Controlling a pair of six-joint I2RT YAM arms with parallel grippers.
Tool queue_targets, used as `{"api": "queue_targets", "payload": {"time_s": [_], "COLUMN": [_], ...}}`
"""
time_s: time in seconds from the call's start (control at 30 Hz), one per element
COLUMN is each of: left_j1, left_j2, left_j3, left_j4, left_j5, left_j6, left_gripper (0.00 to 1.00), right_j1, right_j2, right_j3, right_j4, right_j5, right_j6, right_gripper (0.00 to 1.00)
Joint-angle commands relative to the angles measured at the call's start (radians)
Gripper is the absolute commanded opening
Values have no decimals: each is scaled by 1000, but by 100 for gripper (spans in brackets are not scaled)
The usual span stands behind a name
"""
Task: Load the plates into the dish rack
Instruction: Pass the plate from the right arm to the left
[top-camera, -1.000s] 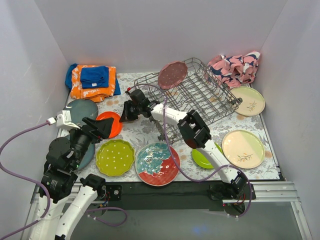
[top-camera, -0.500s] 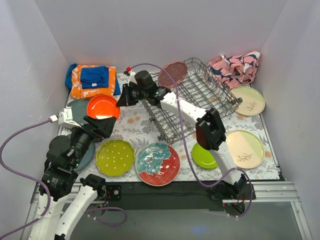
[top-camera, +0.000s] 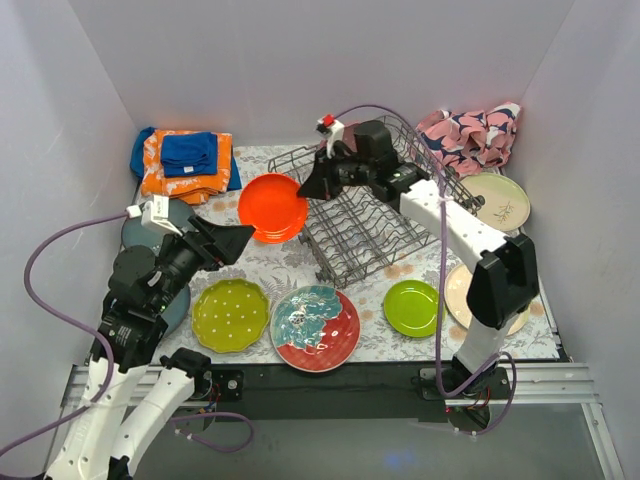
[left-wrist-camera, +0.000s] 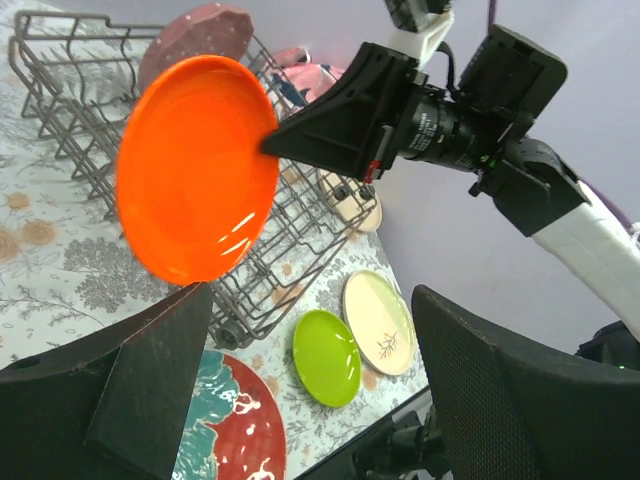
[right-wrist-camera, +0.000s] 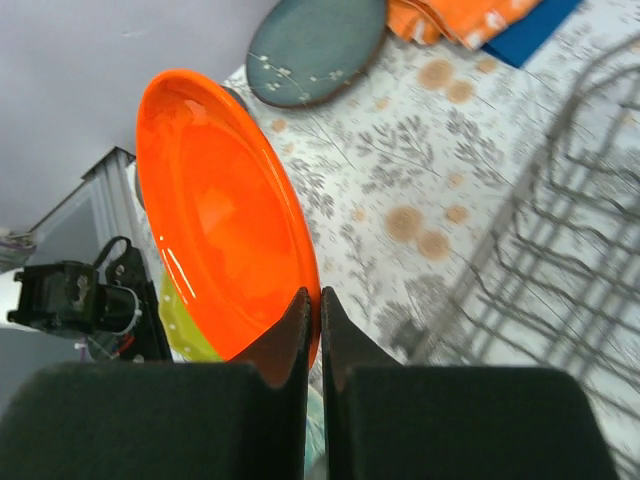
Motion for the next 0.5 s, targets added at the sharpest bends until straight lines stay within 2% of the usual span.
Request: {"api": "queue_targets", "payload": {"time_s": [0.0, 0.23, 0.47], "left_j1": [4, 3, -22], "left_j2": [84, 323, 513], "left_j3": [-32, -23, 31], "left_j4": [88, 202, 221], "left_j5": [123, 331, 411], "left_j6": [8, 71, 159], "left_gripper": [79, 76, 70], "right_j1": [-83, -195, -254], "right_j2": [-131, -246, -280], "right_j3": [-119, -276, -347], "right_j4": [12, 2, 5], "right_j5": [-54, -199, -274], "right_j6": [-86, -155, -158], "right_gripper": [1, 1, 1]}}
